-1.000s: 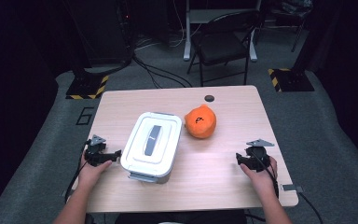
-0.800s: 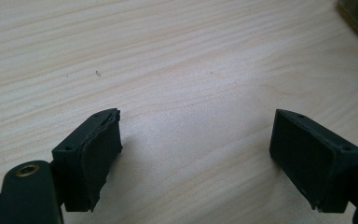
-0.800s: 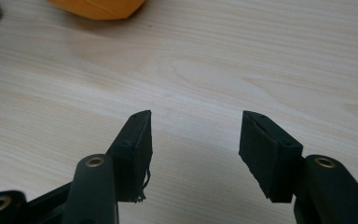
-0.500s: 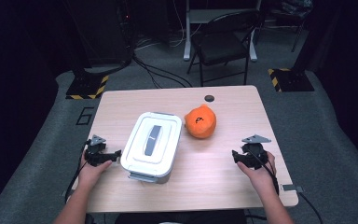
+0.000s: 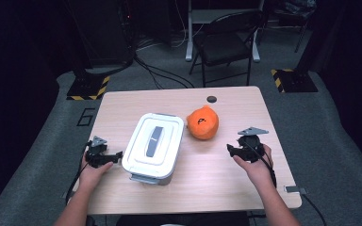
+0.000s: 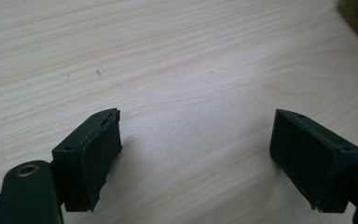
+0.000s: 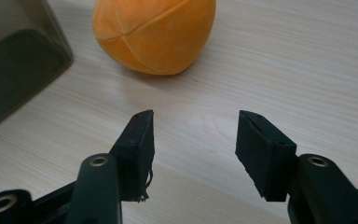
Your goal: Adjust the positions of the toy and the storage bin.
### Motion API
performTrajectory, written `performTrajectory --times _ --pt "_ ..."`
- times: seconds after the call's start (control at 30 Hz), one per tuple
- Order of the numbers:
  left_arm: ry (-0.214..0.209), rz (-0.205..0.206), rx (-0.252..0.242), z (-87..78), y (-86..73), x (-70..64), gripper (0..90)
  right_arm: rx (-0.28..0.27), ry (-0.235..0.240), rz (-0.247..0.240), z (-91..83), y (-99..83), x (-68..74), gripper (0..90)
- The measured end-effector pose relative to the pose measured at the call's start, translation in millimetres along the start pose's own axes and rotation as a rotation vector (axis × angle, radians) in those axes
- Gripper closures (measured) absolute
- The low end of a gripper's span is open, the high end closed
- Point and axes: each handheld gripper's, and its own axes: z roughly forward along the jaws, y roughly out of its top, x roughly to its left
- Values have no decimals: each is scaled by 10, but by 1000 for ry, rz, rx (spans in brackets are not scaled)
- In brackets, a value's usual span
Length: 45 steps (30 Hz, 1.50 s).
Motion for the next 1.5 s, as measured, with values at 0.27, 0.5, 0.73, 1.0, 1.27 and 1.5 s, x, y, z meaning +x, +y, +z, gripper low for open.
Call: performTrajectory --times 0.27,0.5,0.73,1.0,1.27,1.5 --pt "0 0 0 0 0 0 163 8 20 0 56 123 49 467" --pt "0 -1 -1 0 0 -1 163 12 34 -14 122 223 117 468" --pt "0 -1 -1 1 0 -1 163 18 53 -25 190 287 182 482" --pt "0 -2 -1 1 0 0 163 24 59 -52 288 373 270 477" --pt "0 -2 -1 0 0 0 163 29 69 -60 368 454 346 475" --pt "-1 -3 -1 0 -1 1 164 37 77 -66 469 513 403 471"
